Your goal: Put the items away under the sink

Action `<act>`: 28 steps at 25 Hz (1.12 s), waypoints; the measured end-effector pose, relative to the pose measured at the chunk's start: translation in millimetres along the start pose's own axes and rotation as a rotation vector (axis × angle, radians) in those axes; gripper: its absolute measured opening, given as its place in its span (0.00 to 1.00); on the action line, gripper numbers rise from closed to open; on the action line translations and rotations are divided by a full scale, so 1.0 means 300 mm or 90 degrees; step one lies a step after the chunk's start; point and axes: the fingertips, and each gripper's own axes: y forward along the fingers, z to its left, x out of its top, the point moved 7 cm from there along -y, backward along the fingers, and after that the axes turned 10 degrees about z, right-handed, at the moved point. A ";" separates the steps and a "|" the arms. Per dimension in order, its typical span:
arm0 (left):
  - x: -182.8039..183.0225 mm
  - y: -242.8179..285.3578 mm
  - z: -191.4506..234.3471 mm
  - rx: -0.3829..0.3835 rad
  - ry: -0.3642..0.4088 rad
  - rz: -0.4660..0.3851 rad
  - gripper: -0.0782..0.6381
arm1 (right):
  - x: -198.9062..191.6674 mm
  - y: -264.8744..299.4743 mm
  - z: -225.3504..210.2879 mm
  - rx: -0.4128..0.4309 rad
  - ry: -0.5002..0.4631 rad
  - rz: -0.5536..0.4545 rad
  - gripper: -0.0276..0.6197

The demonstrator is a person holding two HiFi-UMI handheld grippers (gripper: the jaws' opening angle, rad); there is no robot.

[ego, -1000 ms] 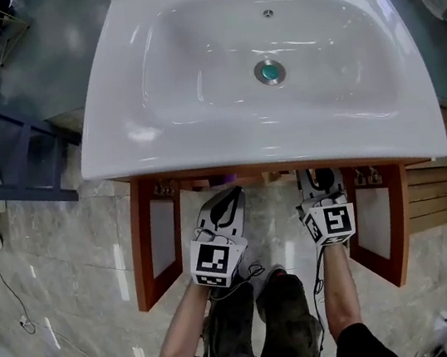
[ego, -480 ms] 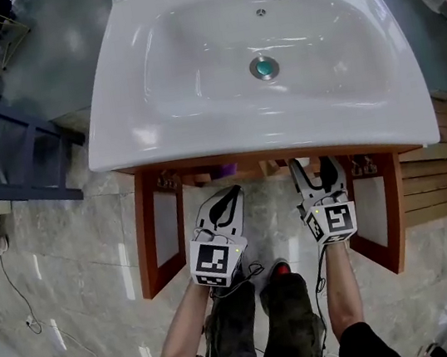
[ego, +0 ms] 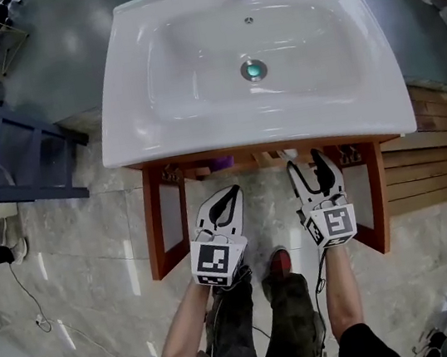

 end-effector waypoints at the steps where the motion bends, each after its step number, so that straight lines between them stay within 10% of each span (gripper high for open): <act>1: 0.018 -0.016 -0.009 -0.002 0.001 0.001 0.12 | 0.018 -0.019 0.004 -0.001 0.002 0.002 0.45; 28: 0.736 -0.383 -0.130 -0.026 0.044 -0.055 0.12 | 0.760 -0.383 0.079 -0.042 -0.038 -0.022 0.11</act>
